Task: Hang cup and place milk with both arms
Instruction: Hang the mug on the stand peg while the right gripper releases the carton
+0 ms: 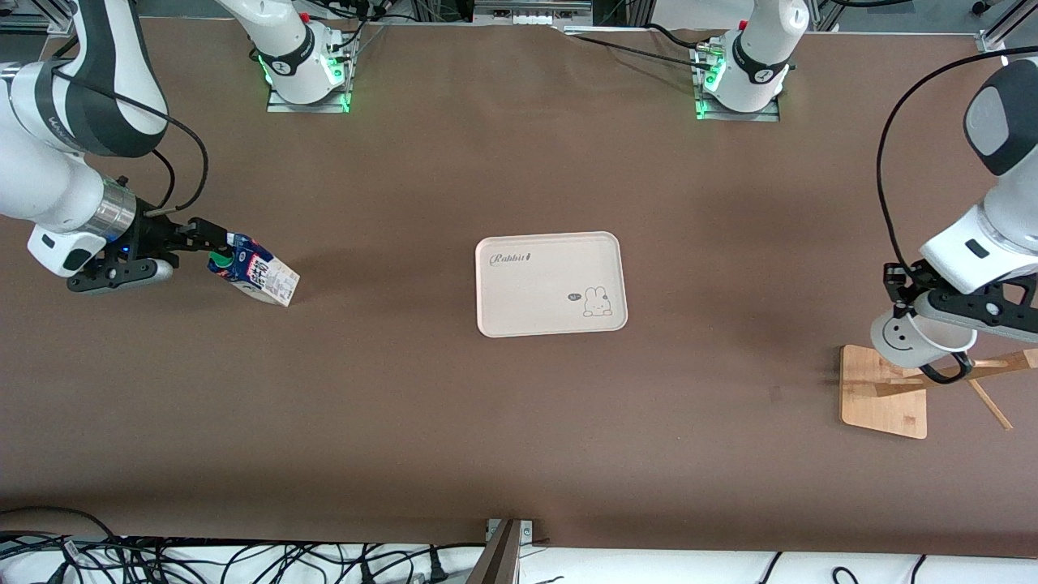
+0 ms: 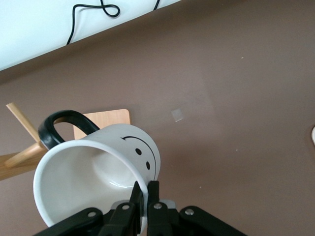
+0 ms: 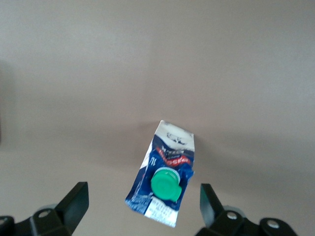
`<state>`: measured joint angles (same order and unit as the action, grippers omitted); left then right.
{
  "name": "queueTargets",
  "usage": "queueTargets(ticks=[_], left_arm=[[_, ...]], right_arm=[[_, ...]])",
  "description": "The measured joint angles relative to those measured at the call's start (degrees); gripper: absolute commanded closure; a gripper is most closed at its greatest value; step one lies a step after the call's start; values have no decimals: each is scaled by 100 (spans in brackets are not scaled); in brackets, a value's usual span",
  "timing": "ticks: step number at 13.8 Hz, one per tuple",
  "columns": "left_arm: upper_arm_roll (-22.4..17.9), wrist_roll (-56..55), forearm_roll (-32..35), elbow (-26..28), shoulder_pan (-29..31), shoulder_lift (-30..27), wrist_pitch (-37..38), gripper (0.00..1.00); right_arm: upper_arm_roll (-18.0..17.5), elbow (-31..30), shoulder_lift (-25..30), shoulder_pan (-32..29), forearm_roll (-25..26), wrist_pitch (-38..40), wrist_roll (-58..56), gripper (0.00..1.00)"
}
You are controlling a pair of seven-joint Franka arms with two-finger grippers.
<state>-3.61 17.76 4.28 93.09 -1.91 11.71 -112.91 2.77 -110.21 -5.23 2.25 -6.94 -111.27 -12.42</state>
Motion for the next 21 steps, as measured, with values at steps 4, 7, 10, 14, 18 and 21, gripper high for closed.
queueTargets(ticks=[4,7,10,14,18,21], left_arm=[[-155,296,0,-7,111,104,0,100],[-227,461,0,-10,225,180,1,100],[-312,678,0,-8,291,313,2,0],[-294,701,0,-28,274,444,1,0],[-5,539,-87,-201,174,202,422,0],[176,-2,-517,-138,110,-351,1336,0]], right_arm=[[-6,1185,24,-6,28,1521,224,0],[34,1994,43,-81,401,2074,277,0],[37,2058,31,-112,970,1854,326,0],[106,2098,185,-176,1020,1956,510,0],[115,2090,333,-476,1019,2057,513,0],[17,2079,344,-493,1019,2225,514,0]])
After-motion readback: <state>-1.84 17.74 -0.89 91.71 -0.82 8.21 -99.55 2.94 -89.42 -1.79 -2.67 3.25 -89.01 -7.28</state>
